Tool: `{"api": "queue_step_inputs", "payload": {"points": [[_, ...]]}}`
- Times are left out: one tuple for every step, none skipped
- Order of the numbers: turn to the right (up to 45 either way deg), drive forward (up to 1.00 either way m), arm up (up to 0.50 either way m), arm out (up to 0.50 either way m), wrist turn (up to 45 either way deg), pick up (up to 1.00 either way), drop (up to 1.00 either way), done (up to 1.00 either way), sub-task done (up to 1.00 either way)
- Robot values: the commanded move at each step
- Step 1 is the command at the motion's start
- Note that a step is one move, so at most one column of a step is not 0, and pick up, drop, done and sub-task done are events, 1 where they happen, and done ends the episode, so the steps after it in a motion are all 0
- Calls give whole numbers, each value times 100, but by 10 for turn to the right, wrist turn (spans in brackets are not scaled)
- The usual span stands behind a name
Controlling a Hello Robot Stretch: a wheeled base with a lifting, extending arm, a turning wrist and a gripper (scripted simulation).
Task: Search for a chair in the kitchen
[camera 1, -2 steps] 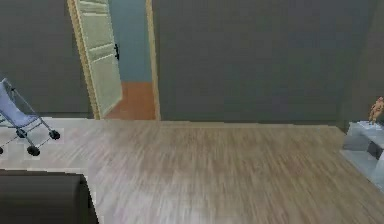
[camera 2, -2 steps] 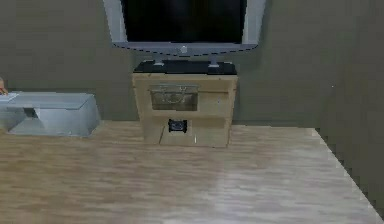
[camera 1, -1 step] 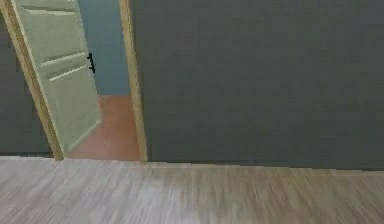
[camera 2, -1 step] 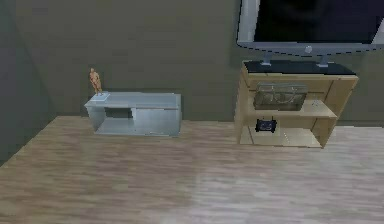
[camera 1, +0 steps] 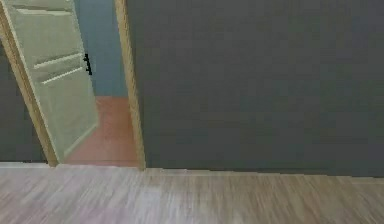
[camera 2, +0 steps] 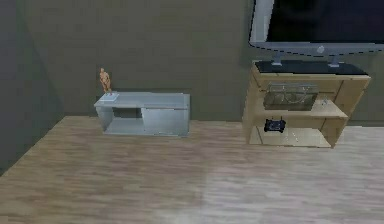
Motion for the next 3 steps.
{"api": "queue_step_inputs", "payload": {"points": [[-390,0,0,0,0,0,0,0,0],[0,10,0,0,0,0,0,0,0],[90,0,0,0,0,0,0,0,0]]}}
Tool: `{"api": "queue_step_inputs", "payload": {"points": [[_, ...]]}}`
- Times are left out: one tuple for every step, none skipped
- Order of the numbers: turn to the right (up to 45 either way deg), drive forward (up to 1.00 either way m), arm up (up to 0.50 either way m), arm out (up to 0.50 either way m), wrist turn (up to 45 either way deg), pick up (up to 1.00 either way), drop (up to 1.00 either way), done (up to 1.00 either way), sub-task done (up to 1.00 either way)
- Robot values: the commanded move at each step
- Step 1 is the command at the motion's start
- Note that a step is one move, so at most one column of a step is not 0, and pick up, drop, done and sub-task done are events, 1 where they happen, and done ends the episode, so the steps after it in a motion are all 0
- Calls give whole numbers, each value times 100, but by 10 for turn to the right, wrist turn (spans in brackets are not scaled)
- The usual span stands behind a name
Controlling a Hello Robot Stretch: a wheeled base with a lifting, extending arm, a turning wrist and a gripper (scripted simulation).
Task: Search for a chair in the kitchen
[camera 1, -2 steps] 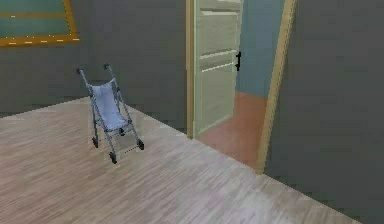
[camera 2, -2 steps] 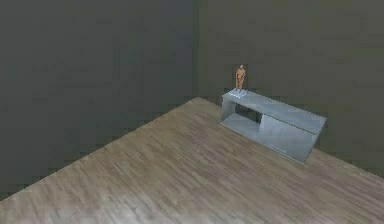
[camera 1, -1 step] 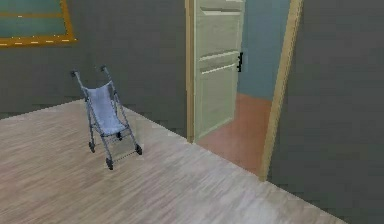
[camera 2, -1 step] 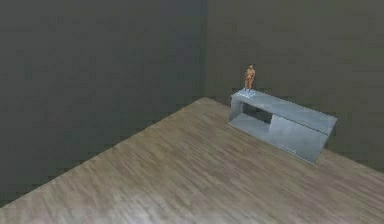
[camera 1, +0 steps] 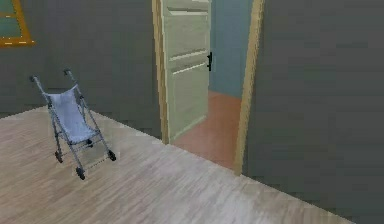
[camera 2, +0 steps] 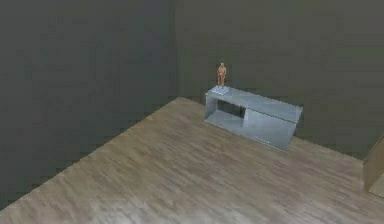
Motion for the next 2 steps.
{"api": "queue_step_inputs", "payload": {"points": [[0,100,0,0,0,0,0,0,0],[60,0,0,0,0,0,0,0,0]]}}
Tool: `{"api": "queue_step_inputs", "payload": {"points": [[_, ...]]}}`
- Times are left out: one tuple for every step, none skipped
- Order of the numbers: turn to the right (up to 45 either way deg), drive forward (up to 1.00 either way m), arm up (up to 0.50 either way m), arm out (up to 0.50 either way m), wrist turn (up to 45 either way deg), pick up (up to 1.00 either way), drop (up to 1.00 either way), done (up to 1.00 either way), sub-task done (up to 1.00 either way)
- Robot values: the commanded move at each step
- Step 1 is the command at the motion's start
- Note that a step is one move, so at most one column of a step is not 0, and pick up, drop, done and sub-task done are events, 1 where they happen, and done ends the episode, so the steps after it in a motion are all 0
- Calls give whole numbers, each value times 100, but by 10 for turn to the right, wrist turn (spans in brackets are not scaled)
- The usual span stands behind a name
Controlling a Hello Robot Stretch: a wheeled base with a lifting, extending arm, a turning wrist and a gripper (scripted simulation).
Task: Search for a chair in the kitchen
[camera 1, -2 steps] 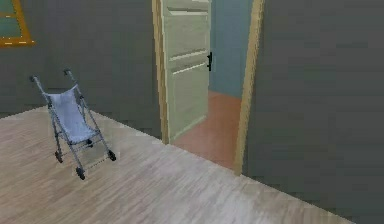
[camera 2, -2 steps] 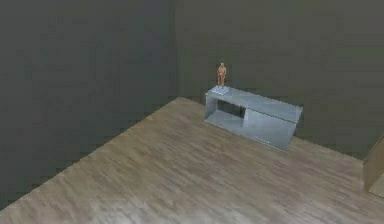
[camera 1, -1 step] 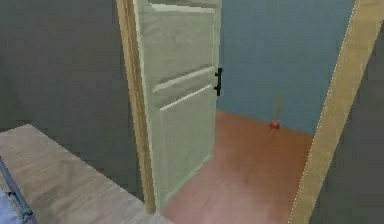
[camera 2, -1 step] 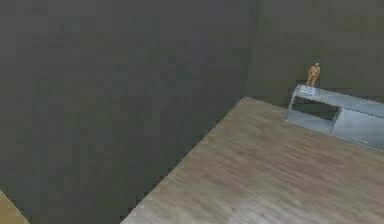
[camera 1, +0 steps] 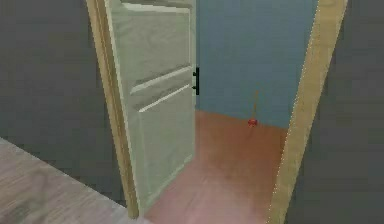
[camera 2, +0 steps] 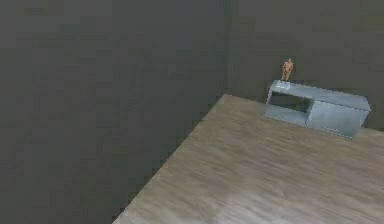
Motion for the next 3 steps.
{"api": "queue_step_inputs", "payload": {"points": [[0,70,0,0,0,0,0,0,0],[270,0,0,0,0,0,0,0,0],[0,45,0,0,0,0,0,0,0]]}}
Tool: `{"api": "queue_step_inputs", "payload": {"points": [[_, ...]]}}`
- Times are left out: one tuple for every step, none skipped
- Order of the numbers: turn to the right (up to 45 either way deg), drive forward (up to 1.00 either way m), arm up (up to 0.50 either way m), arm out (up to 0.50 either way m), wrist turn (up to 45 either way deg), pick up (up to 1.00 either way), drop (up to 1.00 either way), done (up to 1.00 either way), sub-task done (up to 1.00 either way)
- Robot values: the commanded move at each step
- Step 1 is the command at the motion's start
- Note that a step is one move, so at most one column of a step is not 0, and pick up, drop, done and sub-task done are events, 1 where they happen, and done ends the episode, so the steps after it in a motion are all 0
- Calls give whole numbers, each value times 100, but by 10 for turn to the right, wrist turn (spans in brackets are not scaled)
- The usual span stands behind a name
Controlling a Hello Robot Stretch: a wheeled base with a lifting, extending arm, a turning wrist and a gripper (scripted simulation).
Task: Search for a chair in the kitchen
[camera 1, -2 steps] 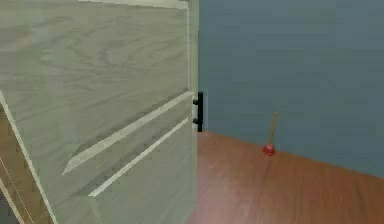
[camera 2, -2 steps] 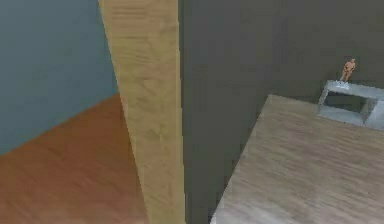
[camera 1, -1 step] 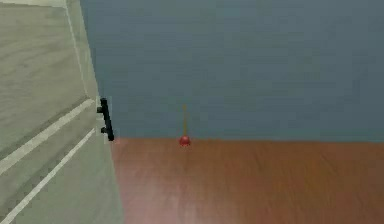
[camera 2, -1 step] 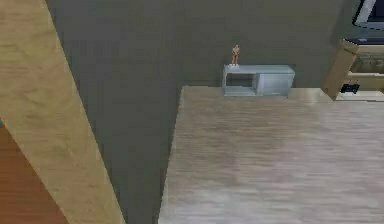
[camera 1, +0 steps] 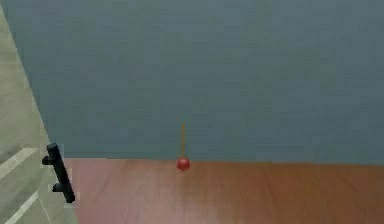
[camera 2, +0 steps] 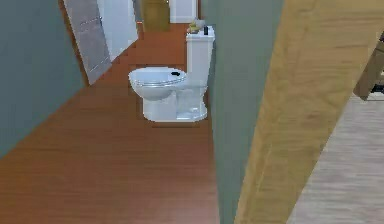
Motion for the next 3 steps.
{"api": "queue_step_inputs", "payload": {"points": [[420,0,0,0,0,0,0,0,0],[0,45,0,0,0,0,0,0,0],[180,0,0,0,0,0,0,0,0]]}}
